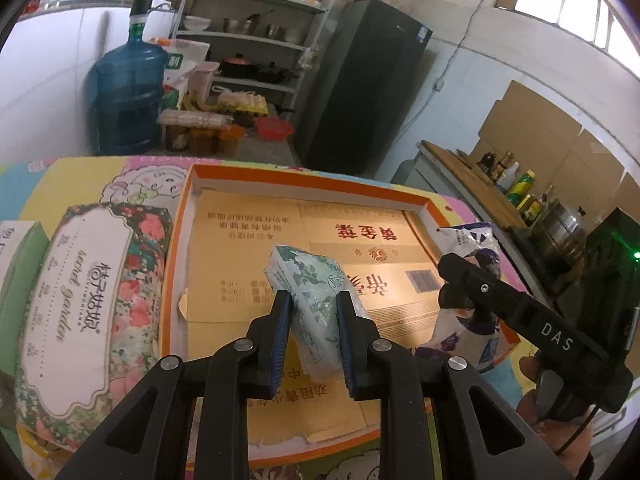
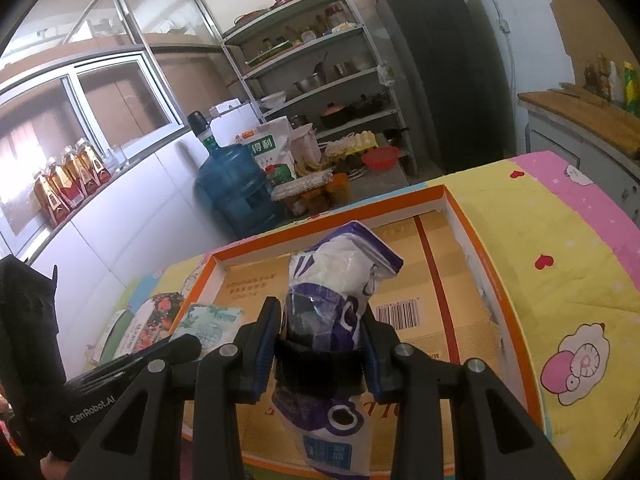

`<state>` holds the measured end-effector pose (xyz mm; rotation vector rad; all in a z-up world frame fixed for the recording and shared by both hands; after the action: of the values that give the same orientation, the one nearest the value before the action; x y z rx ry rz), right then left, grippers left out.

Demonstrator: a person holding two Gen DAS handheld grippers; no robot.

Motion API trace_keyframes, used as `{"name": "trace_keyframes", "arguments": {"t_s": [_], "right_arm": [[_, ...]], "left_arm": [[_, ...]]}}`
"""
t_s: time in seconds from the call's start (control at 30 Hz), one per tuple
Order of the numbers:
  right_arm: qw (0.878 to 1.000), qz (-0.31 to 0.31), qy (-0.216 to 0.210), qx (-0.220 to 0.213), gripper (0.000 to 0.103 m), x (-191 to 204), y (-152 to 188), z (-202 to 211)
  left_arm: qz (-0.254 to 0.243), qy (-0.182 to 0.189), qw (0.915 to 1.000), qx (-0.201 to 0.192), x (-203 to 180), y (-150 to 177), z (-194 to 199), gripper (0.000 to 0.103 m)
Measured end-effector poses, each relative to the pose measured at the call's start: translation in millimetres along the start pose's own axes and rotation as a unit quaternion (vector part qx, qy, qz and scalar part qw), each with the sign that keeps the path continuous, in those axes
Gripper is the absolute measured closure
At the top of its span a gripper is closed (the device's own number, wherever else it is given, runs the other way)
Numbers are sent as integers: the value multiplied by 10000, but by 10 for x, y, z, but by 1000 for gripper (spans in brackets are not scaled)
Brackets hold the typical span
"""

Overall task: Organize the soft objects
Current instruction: 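Carry the tissue pack with the left gripper while the right carries the snack bag into the gold tray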

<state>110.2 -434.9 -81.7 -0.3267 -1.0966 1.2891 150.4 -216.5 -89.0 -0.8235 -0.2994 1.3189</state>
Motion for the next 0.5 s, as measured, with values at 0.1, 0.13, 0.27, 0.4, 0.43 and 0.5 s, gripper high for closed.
{"name": "trace_keyframes", "arguments": {"t_s": [0.1,0.13,0.27,0.4,0.43,0.5], "right_arm": [[10000,-39,-11,73,66,-41,-13,-71],[9999,-47,-6,100,66,-52,-16,-93],[9996,-97,12,265,66,-108,-9,-193],[9992,-132,41,367,63,-127,6,-250],[9992,-150,53,375,62,-130,6,-255],[9990,-198,106,385,59,-155,12,-256]], "left_arm": [[-4,-35,10000,31,-11,7,-44,80],[-5,-39,10000,46,-13,10,-58,80],[0,-66,9999,141,-25,24,-126,80],[5,-44,9996,286,-37,48,-190,80],[19,-30,9996,272,-33,50,-188,79],[70,-25,9998,207,-26,46,-167,77]]}}
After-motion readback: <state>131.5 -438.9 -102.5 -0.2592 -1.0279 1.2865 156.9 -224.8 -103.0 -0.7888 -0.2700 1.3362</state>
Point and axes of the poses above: each gripper's, at about its wrist camera, not at the fingertips, and z roughly against the way its jaws point, x to its left, y to its underside, the point moved 1 cm from there along -z, roughly the way its jaws point, and after that the axes turned 6 degrees about -y, right-handed, at the moved point
